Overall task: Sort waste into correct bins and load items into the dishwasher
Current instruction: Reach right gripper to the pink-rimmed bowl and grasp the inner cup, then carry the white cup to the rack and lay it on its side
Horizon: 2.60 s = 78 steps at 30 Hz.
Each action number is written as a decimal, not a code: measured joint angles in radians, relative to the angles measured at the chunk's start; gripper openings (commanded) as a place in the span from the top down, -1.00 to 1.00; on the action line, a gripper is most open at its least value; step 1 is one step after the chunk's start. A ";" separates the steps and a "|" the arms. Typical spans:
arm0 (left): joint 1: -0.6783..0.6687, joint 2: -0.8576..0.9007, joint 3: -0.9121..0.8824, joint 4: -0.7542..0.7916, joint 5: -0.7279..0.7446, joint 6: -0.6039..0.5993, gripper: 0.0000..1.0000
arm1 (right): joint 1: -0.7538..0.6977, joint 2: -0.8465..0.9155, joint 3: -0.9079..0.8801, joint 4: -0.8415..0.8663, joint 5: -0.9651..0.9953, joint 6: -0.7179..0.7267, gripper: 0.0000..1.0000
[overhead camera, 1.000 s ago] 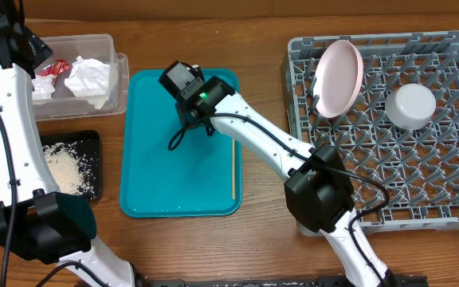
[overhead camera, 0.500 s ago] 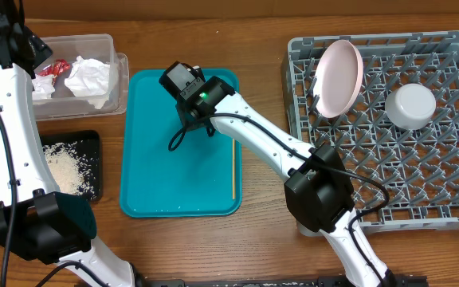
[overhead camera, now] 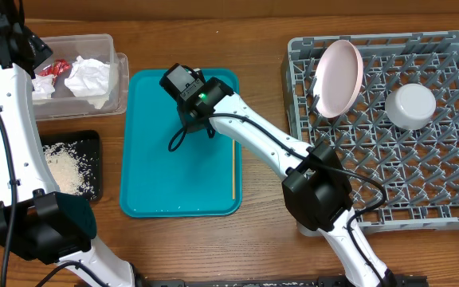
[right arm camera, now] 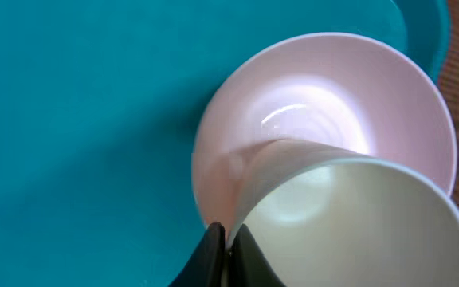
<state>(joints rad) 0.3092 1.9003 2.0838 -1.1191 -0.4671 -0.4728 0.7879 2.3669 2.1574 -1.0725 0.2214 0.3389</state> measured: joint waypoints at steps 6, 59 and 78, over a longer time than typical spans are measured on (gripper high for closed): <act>0.000 0.000 0.000 0.000 0.000 0.000 -1.00 | 0.000 0.011 0.127 -0.146 0.026 0.001 0.92; 0.000 0.000 0.000 0.000 0.000 0.000 -1.00 | -1.347 -0.841 -0.875 0.009 -1.167 -0.236 0.92; 0.000 0.000 0.000 0.000 0.000 0.000 -1.00 | -1.524 -0.841 -1.197 0.219 -1.559 -0.384 0.92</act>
<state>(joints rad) 0.3092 1.9003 2.0838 -1.1191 -0.4671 -0.4728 -0.7364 1.5261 0.9600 -0.8536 -1.3373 -0.0448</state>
